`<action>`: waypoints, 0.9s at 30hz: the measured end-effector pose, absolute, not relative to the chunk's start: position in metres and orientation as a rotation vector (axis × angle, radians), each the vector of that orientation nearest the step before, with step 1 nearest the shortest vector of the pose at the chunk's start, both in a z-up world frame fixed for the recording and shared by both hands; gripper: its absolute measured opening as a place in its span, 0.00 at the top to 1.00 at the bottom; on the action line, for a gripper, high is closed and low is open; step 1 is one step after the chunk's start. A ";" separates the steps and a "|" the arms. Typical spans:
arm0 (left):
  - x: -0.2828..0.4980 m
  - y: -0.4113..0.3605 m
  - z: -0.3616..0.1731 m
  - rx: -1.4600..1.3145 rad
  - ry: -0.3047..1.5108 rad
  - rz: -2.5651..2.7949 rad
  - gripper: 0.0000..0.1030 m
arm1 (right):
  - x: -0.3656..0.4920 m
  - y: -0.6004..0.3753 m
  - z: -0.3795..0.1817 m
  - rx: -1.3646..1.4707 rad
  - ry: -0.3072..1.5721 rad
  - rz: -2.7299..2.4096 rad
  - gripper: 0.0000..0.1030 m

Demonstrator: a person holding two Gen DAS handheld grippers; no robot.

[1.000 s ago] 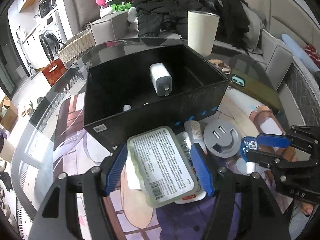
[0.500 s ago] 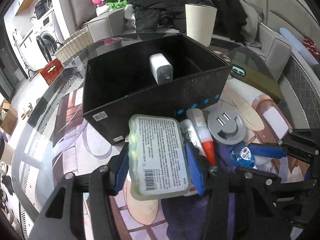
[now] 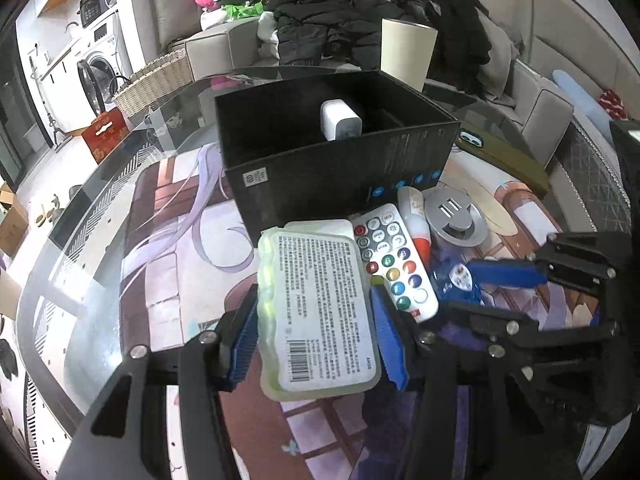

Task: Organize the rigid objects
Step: 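Grasp the green-lidded case with the left tool while the right grasps blue tape, then carry the case and tape over the black box and release both inside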

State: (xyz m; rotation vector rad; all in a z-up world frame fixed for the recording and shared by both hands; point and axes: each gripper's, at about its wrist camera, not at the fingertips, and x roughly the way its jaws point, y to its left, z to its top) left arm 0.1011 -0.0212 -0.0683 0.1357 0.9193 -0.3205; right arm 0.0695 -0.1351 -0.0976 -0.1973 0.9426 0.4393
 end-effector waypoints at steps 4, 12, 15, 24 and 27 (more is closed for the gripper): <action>0.095 -0.017 -0.061 0.142 0.868 -0.306 0.49 | 0.070 -0.131 -0.091 -0.189 0.921 0.436 0.70; 0.083 -0.016 -0.036 0.138 0.726 -0.302 0.49 | 0.055 -0.131 -0.062 -0.172 0.739 0.444 0.70; 0.074 -0.015 -0.022 0.134 0.632 -0.300 0.49 | 0.044 -0.132 -0.041 -0.183 0.604 0.428 0.70; 0.035 0.000 0.023 0.081 0.287 -0.271 0.49 | 0.008 -0.142 -0.004 -0.167 0.297 0.403 0.70; 0.029 0.004 0.030 0.071 0.231 -0.267 0.49 | -0.004 -0.144 0.005 -0.172 0.210 0.382 0.70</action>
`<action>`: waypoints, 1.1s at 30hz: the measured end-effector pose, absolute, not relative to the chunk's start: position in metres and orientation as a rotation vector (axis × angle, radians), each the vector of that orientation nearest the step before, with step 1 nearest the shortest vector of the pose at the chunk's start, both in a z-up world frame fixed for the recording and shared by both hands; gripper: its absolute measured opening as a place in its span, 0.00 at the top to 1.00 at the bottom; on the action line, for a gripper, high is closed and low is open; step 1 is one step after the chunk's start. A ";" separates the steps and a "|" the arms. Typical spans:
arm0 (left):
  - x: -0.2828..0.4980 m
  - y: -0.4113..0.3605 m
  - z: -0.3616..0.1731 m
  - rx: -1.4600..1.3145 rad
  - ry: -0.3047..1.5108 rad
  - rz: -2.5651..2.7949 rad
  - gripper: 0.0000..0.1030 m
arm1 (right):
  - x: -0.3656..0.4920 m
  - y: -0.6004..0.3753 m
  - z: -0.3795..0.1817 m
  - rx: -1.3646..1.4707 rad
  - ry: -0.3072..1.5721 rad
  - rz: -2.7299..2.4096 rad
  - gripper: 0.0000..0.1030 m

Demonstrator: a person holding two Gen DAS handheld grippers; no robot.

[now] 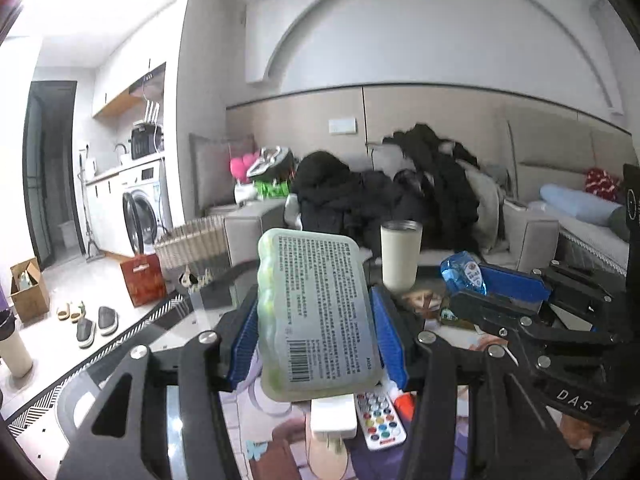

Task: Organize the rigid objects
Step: 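Carry the case and tape over the black box and release both inside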

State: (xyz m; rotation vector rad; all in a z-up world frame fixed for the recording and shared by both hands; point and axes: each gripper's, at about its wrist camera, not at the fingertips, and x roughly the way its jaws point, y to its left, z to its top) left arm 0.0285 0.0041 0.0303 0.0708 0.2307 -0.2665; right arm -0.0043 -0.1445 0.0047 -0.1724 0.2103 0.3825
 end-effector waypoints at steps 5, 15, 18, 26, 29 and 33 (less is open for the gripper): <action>0.030 0.007 0.033 0.065 0.221 -0.268 0.49 | -0.010 -0.146 0.013 -0.161 0.172 0.371 0.70; 0.056 0.010 0.051 0.042 0.155 -0.236 0.49 | 0.008 -0.141 0.039 -0.145 0.108 0.360 0.70; 0.069 0.012 0.057 0.030 0.145 -0.215 0.49 | 0.021 -0.140 0.047 -0.131 0.100 0.349 0.70; 0.114 0.018 0.060 -0.011 0.160 -0.181 0.49 | 0.061 -0.129 0.060 -0.123 0.091 0.325 0.70; 0.126 0.018 0.060 -0.015 0.163 -0.174 0.49 | 0.076 -0.128 0.060 -0.119 0.103 0.313 0.70; 0.136 0.015 0.056 -0.006 0.189 -0.165 0.49 | 0.097 -0.127 0.051 -0.118 0.163 0.311 0.70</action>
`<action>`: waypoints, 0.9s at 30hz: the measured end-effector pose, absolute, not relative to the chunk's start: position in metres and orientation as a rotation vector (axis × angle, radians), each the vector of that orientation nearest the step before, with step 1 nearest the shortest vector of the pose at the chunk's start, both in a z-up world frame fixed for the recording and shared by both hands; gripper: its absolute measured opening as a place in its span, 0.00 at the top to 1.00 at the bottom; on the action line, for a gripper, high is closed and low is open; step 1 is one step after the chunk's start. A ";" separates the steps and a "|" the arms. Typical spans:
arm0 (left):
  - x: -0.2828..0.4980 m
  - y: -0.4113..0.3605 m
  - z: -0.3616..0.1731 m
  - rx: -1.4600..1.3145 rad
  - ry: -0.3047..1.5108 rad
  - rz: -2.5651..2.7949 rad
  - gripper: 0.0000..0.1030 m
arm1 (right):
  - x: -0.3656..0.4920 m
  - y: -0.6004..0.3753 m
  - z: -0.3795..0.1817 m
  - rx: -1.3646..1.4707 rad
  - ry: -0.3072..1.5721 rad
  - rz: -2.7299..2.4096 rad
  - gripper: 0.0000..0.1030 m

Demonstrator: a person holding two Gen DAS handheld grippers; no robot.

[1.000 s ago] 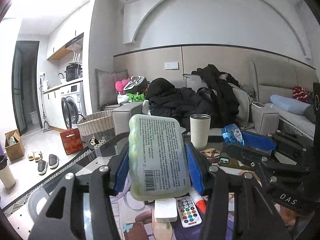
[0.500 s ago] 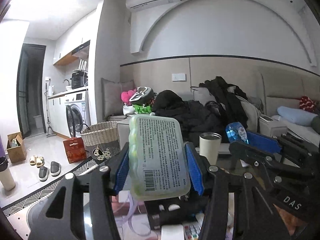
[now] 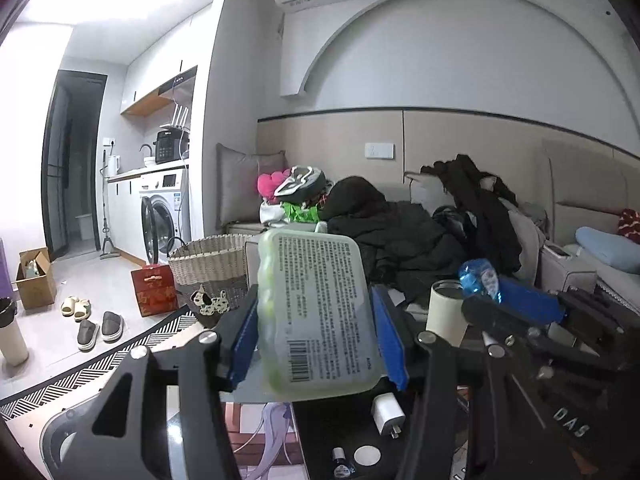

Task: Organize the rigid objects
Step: 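Carry the case and tape over the black box and release both inside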

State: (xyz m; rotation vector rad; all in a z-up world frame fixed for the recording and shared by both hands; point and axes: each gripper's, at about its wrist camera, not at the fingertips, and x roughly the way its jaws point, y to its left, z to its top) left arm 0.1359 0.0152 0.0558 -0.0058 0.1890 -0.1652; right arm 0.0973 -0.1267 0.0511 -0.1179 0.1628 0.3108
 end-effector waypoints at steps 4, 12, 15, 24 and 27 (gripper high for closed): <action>0.157 0.006 0.044 0.028 0.299 -0.171 0.49 | 0.117 -0.126 0.041 -0.119 0.244 0.312 0.70; 0.196 -0.012 0.012 0.052 0.568 -0.188 0.49 | 0.164 -0.132 0.013 -0.107 0.473 0.285 0.70; 0.205 -0.018 0.002 0.039 0.649 -0.201 0.49 | 0.177 -0.133 -0.002 -0.111 0.576 0.285 0.70; 0.223 -0.032 -0.027 0.076 0.853 -0.246 0.49 | 0.200 -0.137 -0.035 -0.126 0.755 0.283 0.70; 0.225 -0.033 -0.032 0.081 0.883 -0.245 0.49 | 0.204 -0.138 -0.041 -0.122 0.796 0.287 0.70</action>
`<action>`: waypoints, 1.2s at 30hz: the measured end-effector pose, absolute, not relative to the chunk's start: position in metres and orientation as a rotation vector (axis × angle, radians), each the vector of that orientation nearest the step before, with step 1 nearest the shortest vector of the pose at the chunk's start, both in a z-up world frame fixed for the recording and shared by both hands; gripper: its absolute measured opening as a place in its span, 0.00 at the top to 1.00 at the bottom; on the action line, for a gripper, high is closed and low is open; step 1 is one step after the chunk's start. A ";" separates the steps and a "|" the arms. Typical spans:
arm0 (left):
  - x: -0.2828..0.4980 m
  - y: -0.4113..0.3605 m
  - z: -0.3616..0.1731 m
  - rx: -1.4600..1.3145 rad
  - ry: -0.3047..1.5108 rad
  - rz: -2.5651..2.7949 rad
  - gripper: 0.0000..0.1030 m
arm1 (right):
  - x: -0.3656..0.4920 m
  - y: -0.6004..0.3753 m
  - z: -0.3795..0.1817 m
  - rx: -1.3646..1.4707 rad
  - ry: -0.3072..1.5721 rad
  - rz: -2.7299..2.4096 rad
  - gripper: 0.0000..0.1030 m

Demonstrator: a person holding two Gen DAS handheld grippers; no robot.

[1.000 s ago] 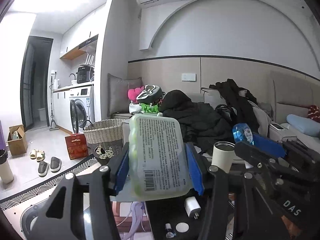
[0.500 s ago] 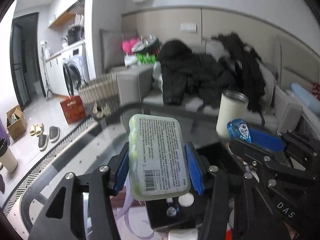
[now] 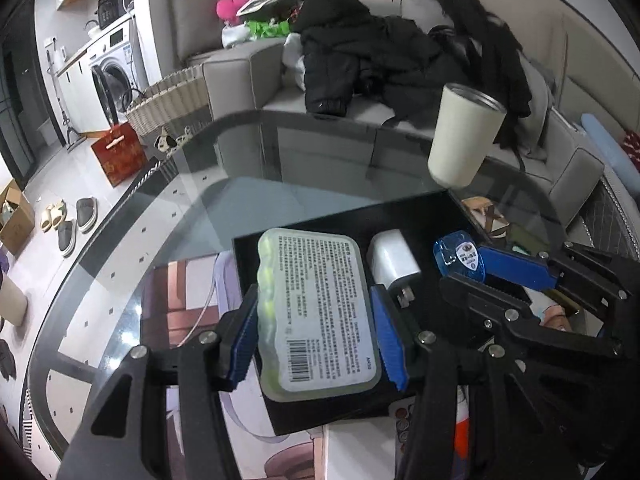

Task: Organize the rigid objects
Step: 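Carry the case and tape over the black box and release both inside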

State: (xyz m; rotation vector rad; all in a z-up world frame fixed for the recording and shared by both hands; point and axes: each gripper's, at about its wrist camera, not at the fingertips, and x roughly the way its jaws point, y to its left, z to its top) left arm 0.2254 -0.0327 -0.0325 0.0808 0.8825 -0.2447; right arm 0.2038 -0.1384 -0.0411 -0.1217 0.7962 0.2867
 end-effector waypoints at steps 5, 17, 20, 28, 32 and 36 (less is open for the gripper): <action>0.225 -0.034 -0.034 0.104 0.892 -0.243 0.49 | 0.207 -0.139 -0.051 -0.108 0.846 0.294 0.70; 0.224 -0.028 -0.037 0.082 0.909 -0.259 0.49 | 0.216 -0.141 -0.054 -0.084 0.893 0.290 0.70; 0.224 -0.026 -0.038 0.081 0.908 -0.262 0.49 | 0.216 -0.143 -0.057 -0.077 0.902 0.295 0.70; 0.222 -0.022 -0.035 0.067 0.905 -0.265 0.48 | 0.218 -0.142 -0.058 -0.070 0.909 0.300 0.69; 0.217 -0.020 -0.030 0.050 0.894 -0.270 0.44 | 0.216 -0.143 -0.055 -0.065 0.896 0.307 0.69; 0.202 -0.018 -0.019 0.053 0.845 -0.266 0.35 | 0.205 -0.147 -0.046 -0.069 0.857 0.322 0.69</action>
